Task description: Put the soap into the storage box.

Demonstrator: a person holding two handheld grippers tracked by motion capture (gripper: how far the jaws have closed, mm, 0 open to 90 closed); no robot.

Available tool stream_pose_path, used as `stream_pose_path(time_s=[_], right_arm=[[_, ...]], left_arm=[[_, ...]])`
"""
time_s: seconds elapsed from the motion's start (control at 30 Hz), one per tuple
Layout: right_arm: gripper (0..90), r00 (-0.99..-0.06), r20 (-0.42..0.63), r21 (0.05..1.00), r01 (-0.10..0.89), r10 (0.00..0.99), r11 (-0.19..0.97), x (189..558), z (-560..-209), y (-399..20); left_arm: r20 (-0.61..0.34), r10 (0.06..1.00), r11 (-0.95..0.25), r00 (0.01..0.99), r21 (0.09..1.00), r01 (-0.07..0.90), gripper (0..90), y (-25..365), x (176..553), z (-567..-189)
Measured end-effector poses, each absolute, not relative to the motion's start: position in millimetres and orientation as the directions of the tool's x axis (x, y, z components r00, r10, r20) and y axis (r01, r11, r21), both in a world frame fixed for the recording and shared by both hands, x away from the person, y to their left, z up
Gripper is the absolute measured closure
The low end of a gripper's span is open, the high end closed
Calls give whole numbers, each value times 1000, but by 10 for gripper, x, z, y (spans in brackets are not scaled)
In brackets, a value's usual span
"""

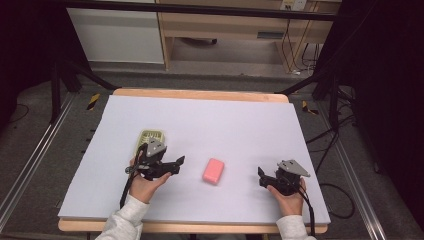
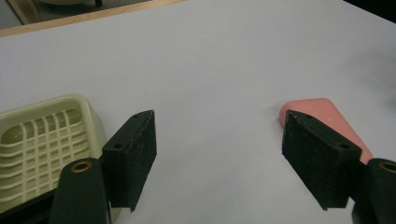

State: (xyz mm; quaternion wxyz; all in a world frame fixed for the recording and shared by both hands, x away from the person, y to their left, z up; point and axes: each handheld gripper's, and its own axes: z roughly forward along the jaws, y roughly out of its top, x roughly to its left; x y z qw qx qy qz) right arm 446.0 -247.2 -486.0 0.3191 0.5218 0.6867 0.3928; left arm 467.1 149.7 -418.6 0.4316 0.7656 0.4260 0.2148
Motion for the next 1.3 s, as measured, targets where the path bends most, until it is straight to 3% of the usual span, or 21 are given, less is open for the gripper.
stream_pose_path(time_s=[1.3], right_arm=[[85, -256, -18, 866, 479, 967, 143, 4473, -4863, -2477]], left_arm=[[-42, 775, -344, 631, 808, 477, 253, 832, 4769, -4247]])
